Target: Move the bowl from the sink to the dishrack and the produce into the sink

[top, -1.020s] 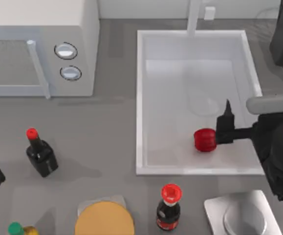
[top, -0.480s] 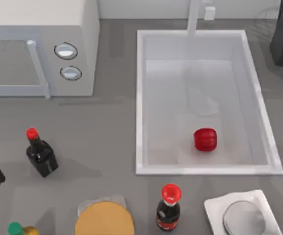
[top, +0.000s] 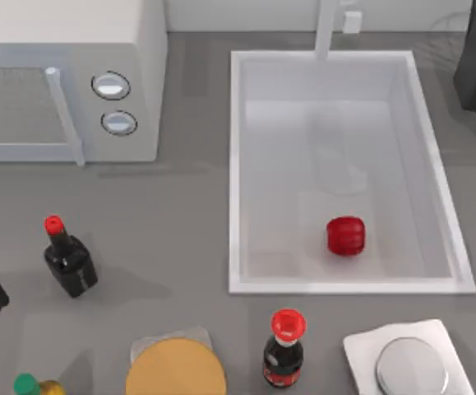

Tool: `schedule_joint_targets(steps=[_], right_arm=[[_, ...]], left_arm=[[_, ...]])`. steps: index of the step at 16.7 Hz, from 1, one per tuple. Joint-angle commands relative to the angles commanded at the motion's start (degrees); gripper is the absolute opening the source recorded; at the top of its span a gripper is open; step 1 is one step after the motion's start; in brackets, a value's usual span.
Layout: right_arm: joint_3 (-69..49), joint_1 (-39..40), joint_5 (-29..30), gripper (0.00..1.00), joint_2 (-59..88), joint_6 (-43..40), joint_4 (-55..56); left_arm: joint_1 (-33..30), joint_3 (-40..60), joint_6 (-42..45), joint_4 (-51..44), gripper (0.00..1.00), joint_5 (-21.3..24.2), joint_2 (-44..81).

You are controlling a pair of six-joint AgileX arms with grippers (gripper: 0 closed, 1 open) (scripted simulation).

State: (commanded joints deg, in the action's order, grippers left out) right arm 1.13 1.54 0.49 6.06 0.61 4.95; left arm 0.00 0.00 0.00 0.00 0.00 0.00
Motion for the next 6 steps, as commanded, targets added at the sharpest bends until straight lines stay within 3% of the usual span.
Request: schedule_joint_targets(steps=[6], right_arm=[[-1.13,-1.54,-0.49,1.00,-6.06,-0.61,-4.95]], left_arm=[[0.00,0.00,0.00,0.00,1.00,0.00,0.00]])
